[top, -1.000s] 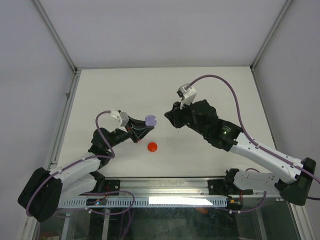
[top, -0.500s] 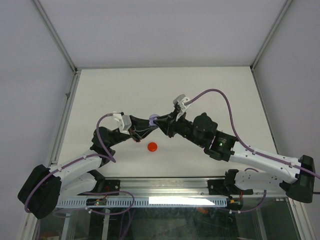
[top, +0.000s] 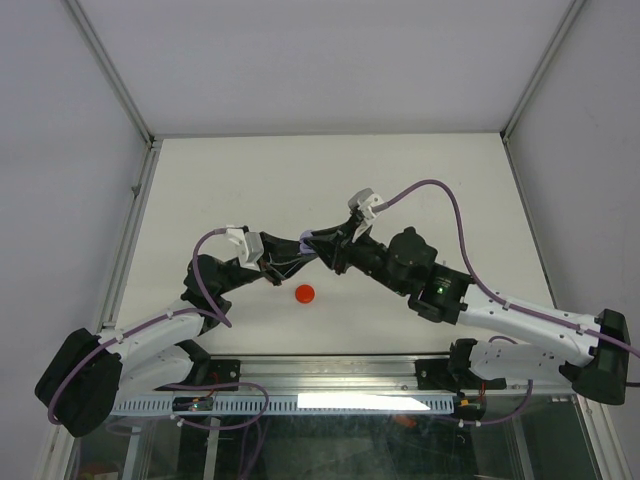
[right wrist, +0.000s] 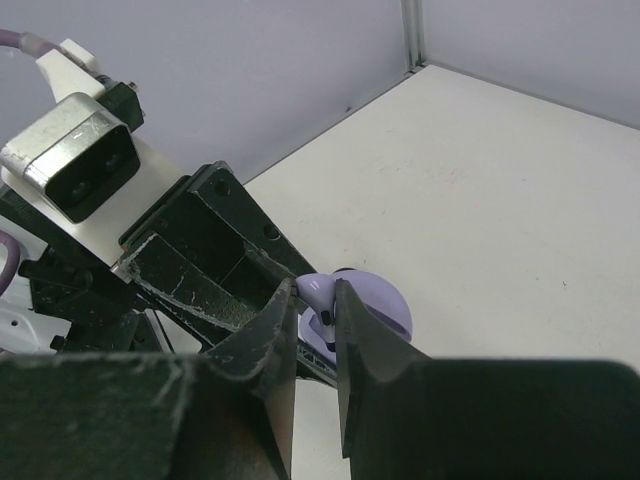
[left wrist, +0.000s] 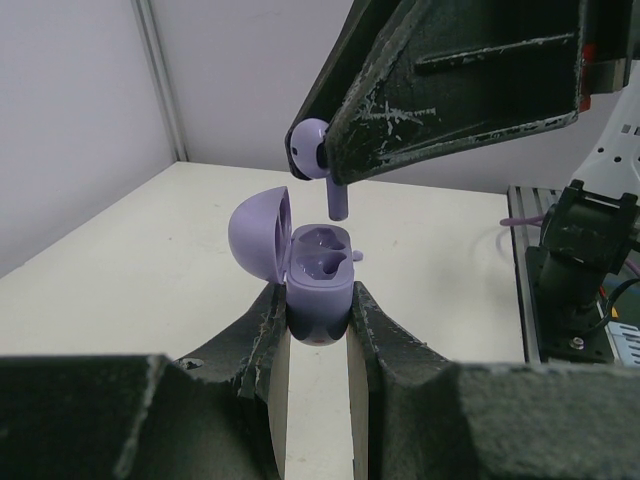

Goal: Insert the wireless bluetooth earbuds into the charging case
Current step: Place the earbud in the charging case.

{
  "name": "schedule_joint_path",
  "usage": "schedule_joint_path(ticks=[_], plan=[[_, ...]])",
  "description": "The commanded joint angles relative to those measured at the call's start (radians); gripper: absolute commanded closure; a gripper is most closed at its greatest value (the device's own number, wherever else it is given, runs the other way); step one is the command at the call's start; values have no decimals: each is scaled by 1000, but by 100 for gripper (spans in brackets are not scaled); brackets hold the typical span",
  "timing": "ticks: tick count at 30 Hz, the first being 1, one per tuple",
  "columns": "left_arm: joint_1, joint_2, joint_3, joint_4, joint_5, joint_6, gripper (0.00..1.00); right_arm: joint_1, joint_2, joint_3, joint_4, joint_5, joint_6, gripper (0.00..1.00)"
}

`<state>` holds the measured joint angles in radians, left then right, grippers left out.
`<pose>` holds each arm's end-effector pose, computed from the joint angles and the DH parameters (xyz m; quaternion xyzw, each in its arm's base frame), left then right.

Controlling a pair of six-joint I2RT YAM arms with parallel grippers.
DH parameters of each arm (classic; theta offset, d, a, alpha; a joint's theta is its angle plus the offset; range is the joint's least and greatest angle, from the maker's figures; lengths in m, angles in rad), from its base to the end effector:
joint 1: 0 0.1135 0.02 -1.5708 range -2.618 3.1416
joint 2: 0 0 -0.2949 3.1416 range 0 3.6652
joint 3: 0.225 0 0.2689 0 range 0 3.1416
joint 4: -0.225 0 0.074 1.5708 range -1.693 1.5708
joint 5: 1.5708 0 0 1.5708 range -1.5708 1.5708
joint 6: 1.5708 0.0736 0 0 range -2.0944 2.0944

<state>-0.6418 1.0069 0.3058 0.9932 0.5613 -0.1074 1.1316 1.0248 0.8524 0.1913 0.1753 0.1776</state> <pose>0.1623 -0.1702 0.2788 0.3658 0.4943 -0.4359 0.6571 0.1315 0.2496 0.3824 -0.2648 0.6485 0.3843 0.6014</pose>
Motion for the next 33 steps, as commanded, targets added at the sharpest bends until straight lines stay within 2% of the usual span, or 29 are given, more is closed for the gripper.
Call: schedule_joint_path(ticks=[1, 21, 33], plan=[[-9, -10, 39, 68, 18, 10, 92, 10, 3, -3, 73, 7, -4, 86], [-19, 10, 35, 156, -23, -107, 92, 13, 13, -17, 18, 42, -7, 86], [-23, 19, 37, 147, -63, -128, 93, 19, 15, -6, 25, 22, -6, 86]])
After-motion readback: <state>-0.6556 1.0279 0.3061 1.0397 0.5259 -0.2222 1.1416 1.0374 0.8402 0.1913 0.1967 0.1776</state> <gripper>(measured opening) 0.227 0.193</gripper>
